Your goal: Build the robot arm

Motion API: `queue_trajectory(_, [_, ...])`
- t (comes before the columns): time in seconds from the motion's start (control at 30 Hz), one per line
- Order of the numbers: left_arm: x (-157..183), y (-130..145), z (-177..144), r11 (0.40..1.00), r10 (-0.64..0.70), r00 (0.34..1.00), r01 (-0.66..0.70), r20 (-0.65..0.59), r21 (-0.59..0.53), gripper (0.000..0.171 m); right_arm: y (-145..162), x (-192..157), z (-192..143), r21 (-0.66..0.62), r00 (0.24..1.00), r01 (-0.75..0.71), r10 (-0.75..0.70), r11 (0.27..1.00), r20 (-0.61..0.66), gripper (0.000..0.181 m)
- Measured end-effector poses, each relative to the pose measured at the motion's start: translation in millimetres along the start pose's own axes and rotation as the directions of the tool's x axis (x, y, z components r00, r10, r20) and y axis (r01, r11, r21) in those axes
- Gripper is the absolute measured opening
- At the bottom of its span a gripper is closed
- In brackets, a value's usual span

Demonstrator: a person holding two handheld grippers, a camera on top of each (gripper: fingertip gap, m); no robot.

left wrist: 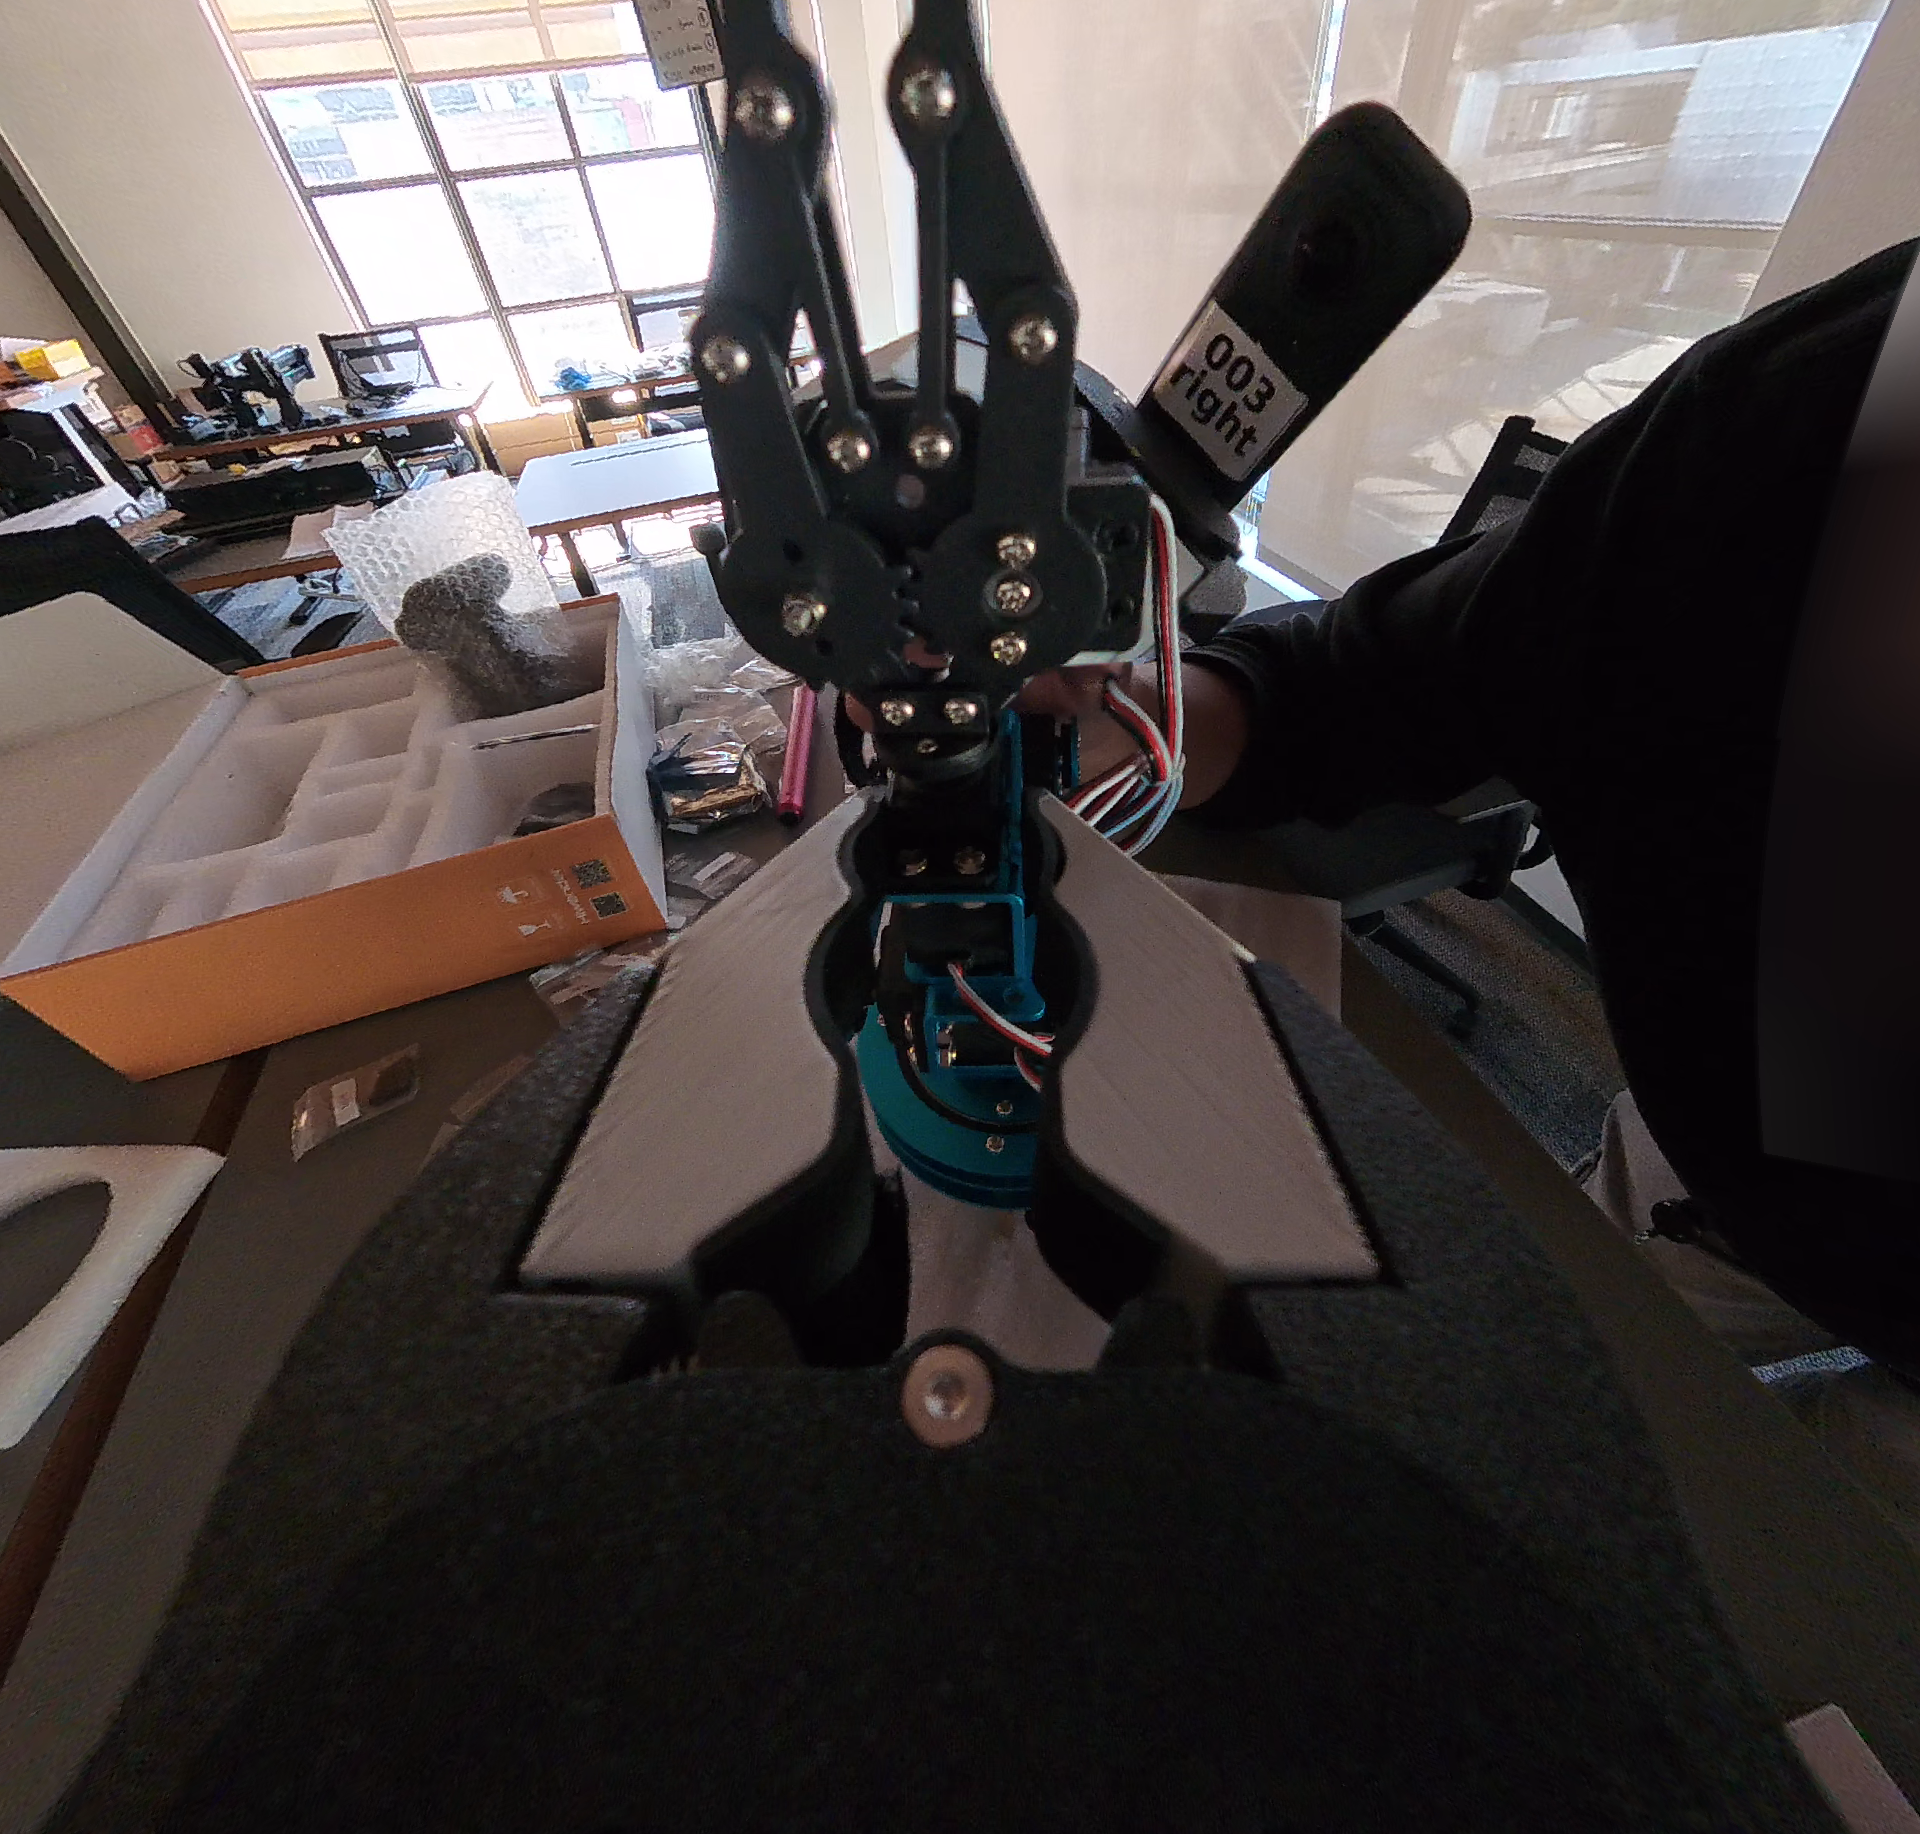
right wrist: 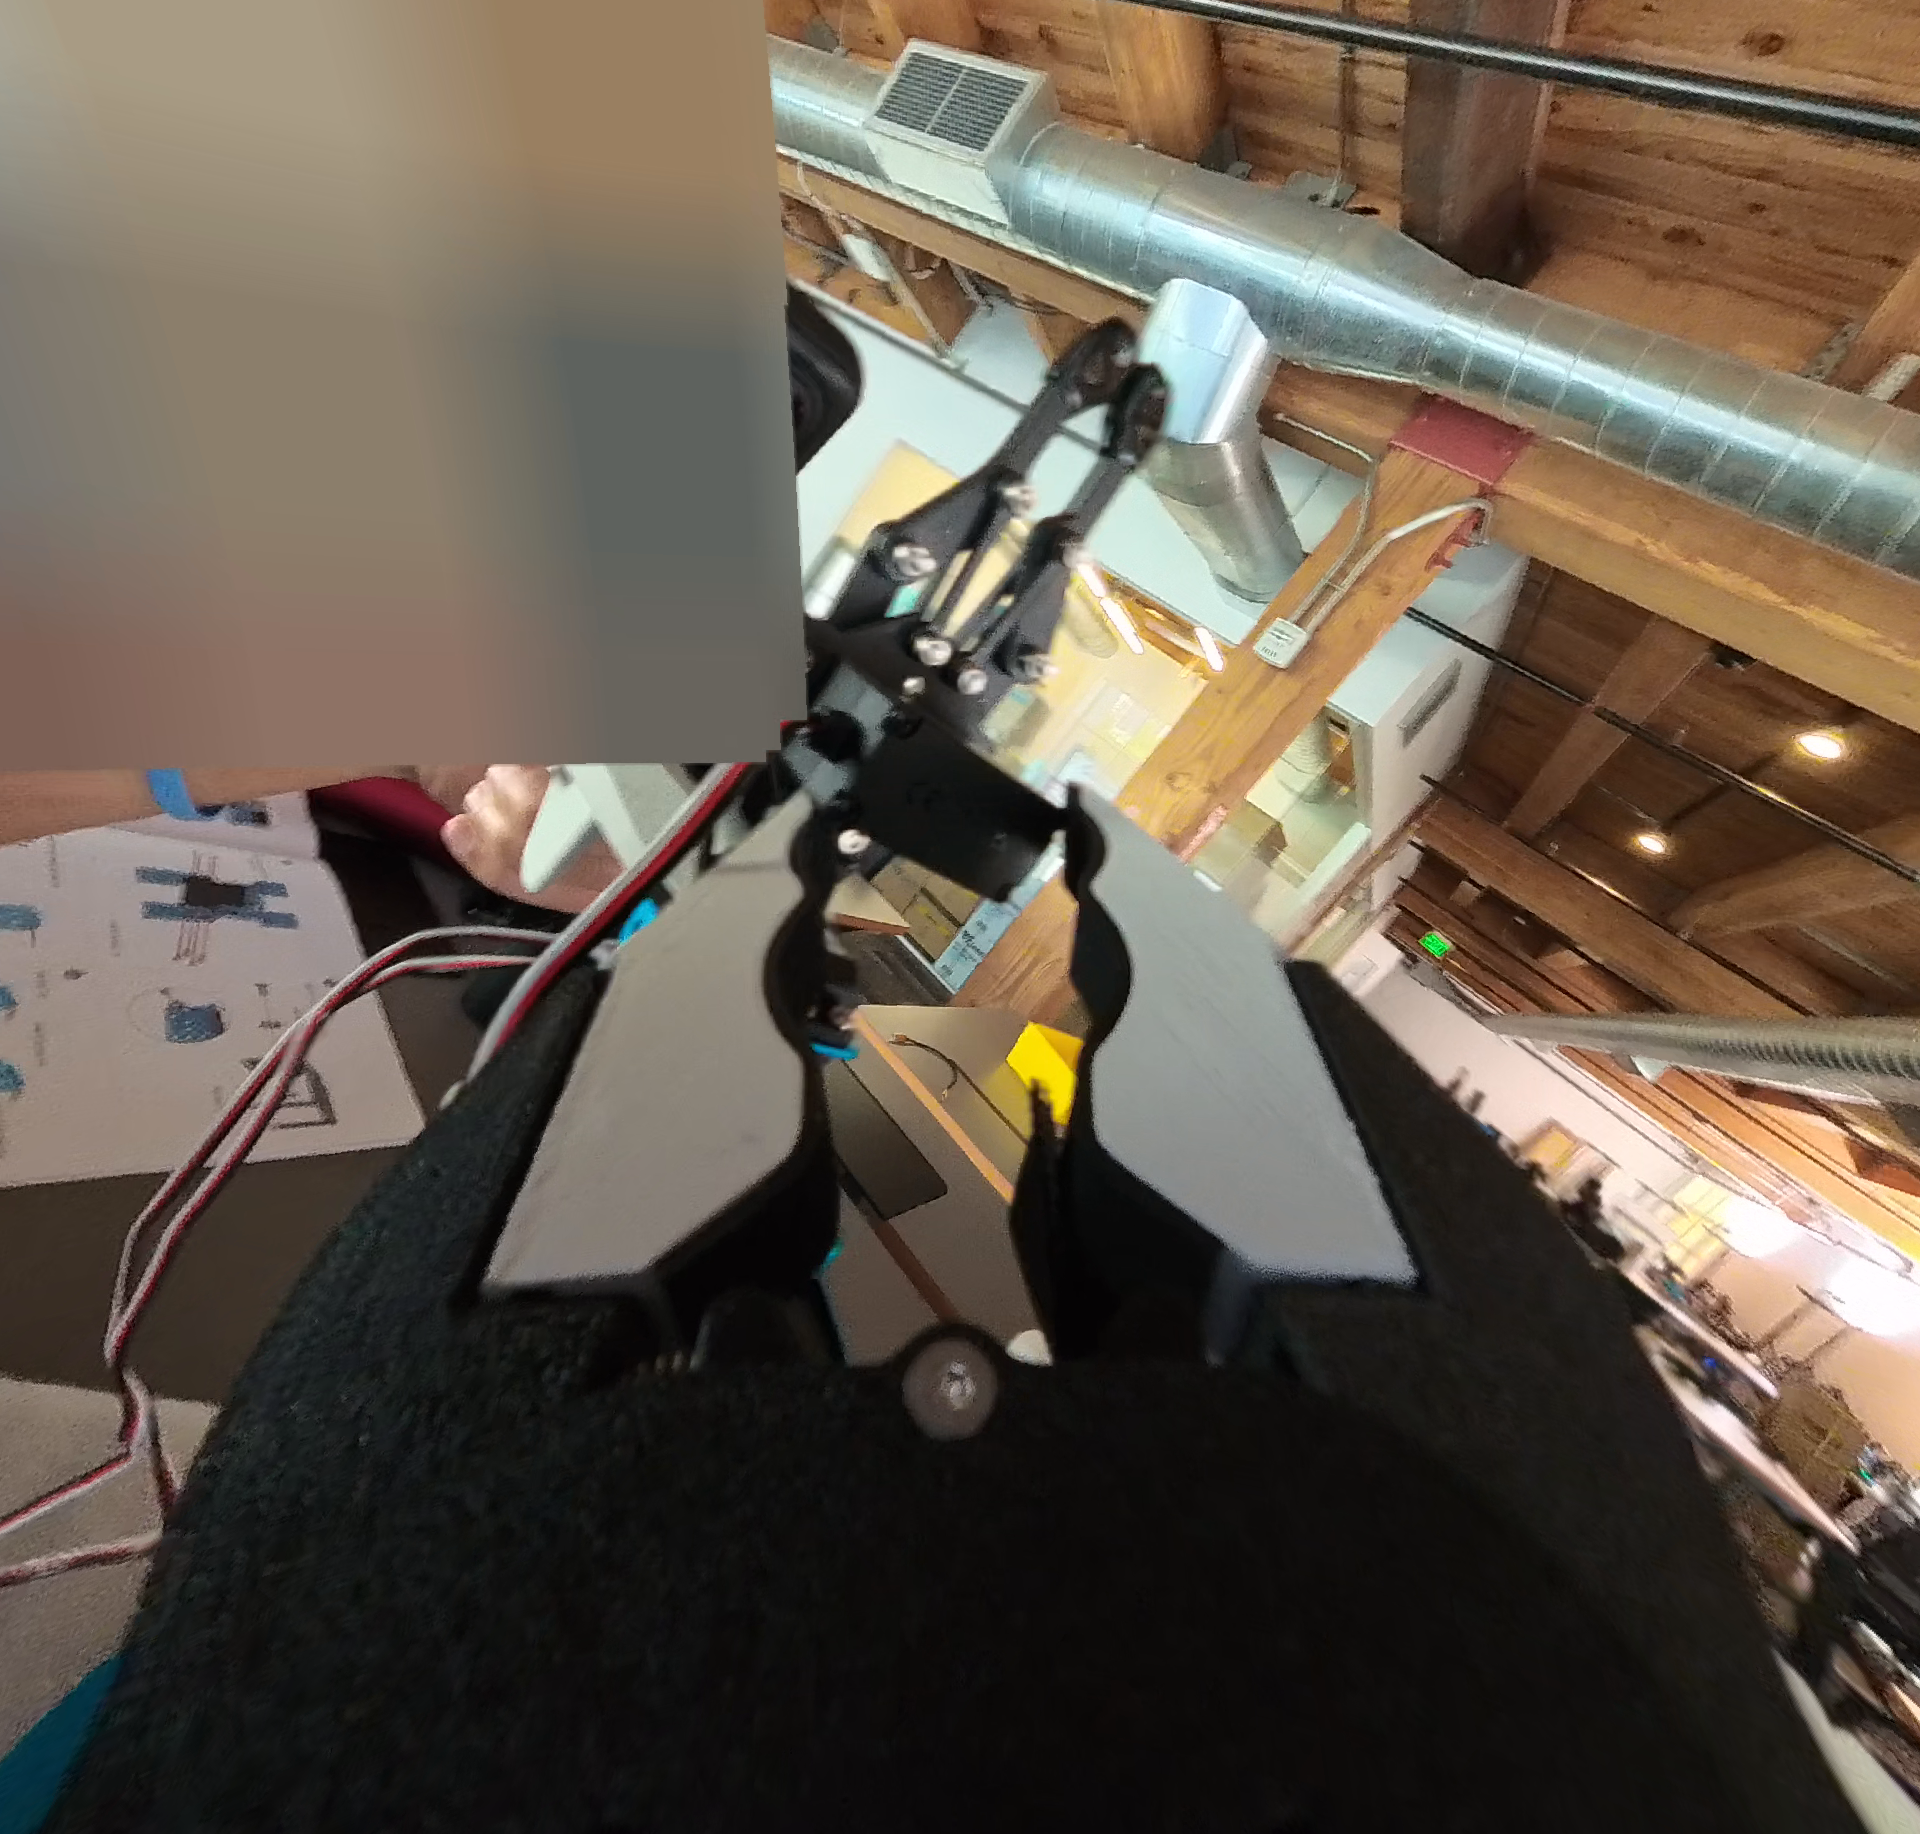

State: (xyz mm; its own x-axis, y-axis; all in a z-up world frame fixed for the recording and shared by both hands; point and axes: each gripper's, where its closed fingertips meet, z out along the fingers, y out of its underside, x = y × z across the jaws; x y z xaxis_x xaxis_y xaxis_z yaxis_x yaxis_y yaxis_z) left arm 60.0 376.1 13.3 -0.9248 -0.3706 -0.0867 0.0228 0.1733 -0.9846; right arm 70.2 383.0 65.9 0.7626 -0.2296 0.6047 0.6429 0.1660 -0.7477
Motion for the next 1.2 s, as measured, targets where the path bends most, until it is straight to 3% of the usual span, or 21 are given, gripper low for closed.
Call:
queue_trajectory(0.13, [0.8, -0.4, 0.7, 1.000, 0.009, 1.000, -0.009, 0.000, -0.004, 0.024, 0.9, 2.0, -1.7, -0.003, 1.000, 0.017, -0.017, 1.000, -0.002, 0.040])
queue_trajectory(0.27, [-0.1, -0.2, -0.2, 1.000, 0.005, 1.000, -0.005, 0.000, 0.000, 0.024, 0.7, -3.7, -3.0, -0.006, 0.998, 0.002, -0.001, 1.000, 0.062, 0.049])
queue_trajectory(1.13, [3.0, -1.3, 1.9, 1.000, 0.012, 1.000, -0.012, 0.002, 0.001, 0.025, -0.2, 1.6, -5.3, -0.013, 0.999, -0.020, 0.020, 1.000, 0.027, 0.044])
queue_trajectory(1.2, [2.1, -0.5, 0.5, 1.000, 0.009, 1.000, -0.009, 0.004, 0.000, 0.024, 0.2, 0.5, -6.6, -0.031, 0.998, -0.020, 0.022, 0.999, 0.054, 0.053])
